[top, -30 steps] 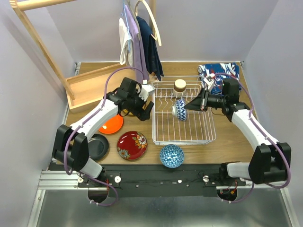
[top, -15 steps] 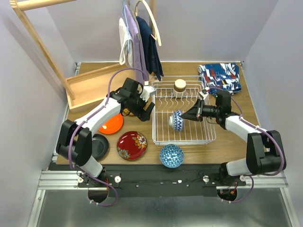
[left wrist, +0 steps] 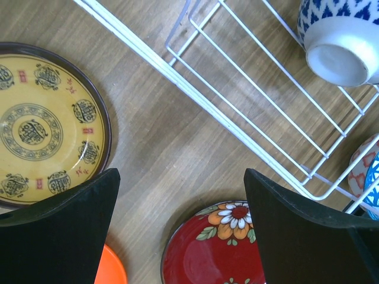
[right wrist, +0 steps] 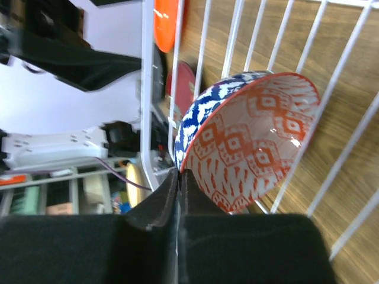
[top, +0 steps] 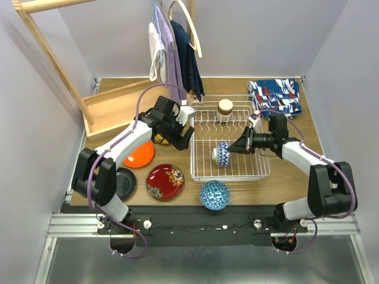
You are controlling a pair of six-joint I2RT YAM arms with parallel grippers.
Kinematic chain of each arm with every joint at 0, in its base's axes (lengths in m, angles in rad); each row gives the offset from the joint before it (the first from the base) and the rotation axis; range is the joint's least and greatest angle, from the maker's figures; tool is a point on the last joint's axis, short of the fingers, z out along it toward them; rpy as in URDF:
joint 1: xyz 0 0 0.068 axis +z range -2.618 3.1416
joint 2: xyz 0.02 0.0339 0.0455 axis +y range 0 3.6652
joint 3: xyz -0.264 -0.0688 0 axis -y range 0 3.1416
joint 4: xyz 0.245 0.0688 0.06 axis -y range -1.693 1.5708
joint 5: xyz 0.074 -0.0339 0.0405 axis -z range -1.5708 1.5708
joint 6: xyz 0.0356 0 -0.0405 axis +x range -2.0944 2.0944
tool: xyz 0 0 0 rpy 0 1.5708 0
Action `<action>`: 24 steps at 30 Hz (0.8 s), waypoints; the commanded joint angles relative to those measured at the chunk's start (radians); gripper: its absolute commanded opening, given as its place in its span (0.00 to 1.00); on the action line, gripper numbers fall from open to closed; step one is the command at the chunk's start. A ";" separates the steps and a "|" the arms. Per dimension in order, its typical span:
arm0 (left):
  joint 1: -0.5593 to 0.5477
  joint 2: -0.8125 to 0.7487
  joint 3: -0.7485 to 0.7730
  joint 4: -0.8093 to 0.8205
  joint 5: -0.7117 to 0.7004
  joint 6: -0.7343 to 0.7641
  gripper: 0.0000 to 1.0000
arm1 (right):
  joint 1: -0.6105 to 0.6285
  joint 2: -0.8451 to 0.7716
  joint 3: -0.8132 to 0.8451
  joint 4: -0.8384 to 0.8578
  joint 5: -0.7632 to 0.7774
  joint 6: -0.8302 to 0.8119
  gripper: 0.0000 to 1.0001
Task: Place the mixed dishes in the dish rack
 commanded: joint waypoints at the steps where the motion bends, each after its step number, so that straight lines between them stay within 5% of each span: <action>1: -0.006 0.010 0.044 0.011 0.009 0.003 0.94 | 0.000 -0.026 0.138 -0.382 0.257 -0.297 0.23; 5: -0.005 0.005 0.056 0.024 0.003 -0.007 0.94 | 0.000 -0.024 0.288 -0.635 0.515 -0.507 0.39; 10: -0.005 -0.033 0.044 0.022 -0.005 0.009 0.95 | 0.000 -0.020 0.420 -0.747 0.693 -0.618 0.42; 19: -0.003 -0.125 -0.004 0.010 -0.063 0.063 0.95 | 0.001 -0.139 0.446 -0.749 0.531 -0.769 0.44; 24: 0.001 -0.151 -0.011 0.005 -0.094 0.079 0.96 | 0.030 -0.250 0.440 -0.896 0.359 -1.162 0.46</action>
